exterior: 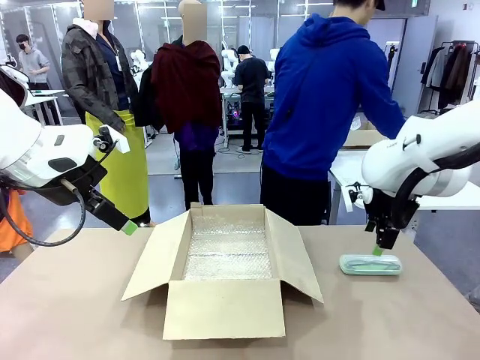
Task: Pack the glasses set securely to prepare it for shipping.
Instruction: Place the Glasses case inside the Package Box.
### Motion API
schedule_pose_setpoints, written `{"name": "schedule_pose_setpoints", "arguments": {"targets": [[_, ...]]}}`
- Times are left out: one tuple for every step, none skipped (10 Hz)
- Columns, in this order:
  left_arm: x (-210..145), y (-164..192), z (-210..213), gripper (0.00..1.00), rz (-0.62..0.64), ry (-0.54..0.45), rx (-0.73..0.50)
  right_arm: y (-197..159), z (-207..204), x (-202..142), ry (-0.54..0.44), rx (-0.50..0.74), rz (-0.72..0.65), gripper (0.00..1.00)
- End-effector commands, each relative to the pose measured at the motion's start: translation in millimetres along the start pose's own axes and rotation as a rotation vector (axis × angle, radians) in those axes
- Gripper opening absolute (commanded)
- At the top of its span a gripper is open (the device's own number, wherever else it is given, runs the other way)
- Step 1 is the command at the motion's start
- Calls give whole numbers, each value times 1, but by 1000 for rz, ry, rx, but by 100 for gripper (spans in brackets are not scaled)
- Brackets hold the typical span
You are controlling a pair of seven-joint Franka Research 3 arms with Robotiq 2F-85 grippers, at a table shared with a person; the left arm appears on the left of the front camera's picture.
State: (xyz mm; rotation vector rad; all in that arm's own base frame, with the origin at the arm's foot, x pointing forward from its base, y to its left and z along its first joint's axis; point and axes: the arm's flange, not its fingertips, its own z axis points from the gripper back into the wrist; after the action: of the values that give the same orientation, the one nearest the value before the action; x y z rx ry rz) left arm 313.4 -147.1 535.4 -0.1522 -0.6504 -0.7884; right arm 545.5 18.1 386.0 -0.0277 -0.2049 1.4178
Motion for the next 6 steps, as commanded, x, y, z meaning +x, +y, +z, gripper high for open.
{"name": "schedule_pose_setpoints", "arguments": {"targets": [[0,1,0,100,-3,-6,-11,-9,-9,-2,17,48,65,100],[0,1,0,100,-3,-6,-11,-12,-18,0,20,82,71,100],[0,1,0,100,-3,-6,-11,-15,-26,0,21,107,77,100],[0,1,0,100,-3,-6,-11,-16,-34,-1,26,122,77,100],[0,1,0,100,-3,-6,-11,-18,-41,-3,24,134,82,100],[0,1,0,100,-3,-6,-11,-21,-47,-7,17,131,77,100]]}}
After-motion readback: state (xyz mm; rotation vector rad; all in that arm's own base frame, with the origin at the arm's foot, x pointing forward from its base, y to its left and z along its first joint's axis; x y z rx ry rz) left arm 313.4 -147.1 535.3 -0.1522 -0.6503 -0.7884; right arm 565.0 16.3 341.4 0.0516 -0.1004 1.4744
